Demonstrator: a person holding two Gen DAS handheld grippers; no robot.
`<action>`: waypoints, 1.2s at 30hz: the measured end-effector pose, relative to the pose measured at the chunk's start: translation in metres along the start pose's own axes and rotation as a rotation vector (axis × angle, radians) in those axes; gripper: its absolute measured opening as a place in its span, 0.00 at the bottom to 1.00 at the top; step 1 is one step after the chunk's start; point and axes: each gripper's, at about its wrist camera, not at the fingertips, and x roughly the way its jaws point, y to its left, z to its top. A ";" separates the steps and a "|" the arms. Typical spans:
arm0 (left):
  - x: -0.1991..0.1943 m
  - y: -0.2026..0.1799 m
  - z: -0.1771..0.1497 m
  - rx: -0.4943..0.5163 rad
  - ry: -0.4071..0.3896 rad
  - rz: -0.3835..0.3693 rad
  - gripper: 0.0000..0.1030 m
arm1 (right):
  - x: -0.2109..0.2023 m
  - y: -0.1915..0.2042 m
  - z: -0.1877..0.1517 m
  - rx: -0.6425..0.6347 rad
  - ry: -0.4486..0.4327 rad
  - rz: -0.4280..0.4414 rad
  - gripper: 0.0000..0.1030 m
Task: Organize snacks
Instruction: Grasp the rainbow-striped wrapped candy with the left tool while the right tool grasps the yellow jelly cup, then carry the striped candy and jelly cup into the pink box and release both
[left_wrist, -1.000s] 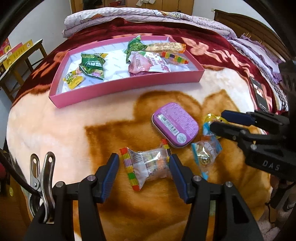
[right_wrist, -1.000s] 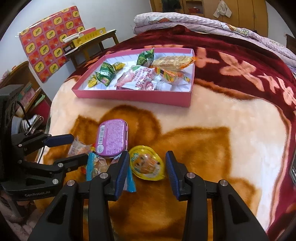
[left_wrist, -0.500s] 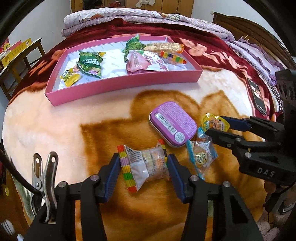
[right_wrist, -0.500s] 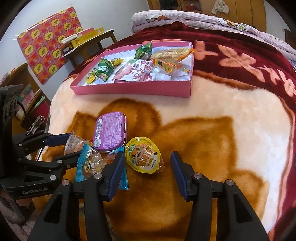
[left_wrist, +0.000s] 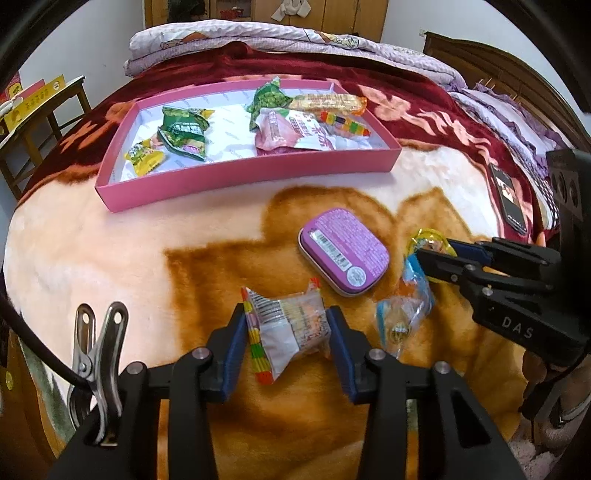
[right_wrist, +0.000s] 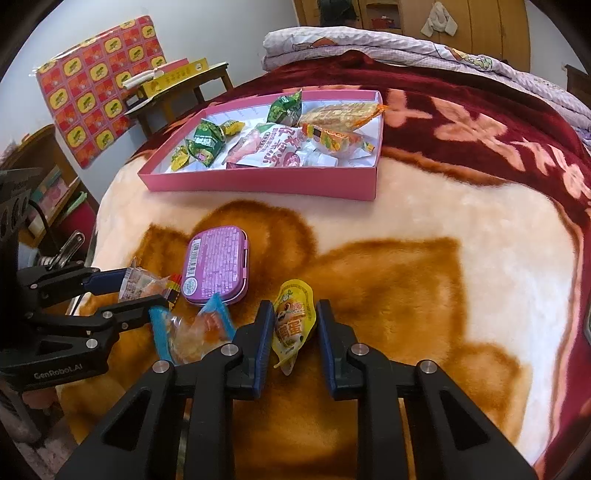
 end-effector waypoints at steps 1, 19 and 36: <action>-0.001 0.001 0.001 -0.004 -0.004 -0.001 0.43 | -0.001 0.000 0.001 -0.001 -0.005 0.004 0.24; -0.020 0.025 0.016 -0.059 -0.075 0.028 0.43 | -0.013 0.011 0.012 -0.039 -0.052 0.015 0.23; -0.034 0.042 0.044 -0.075 -0.144 0.062 0.43 | -0.019 0.019 0.038 -0.069 -0.086 0.023 0.23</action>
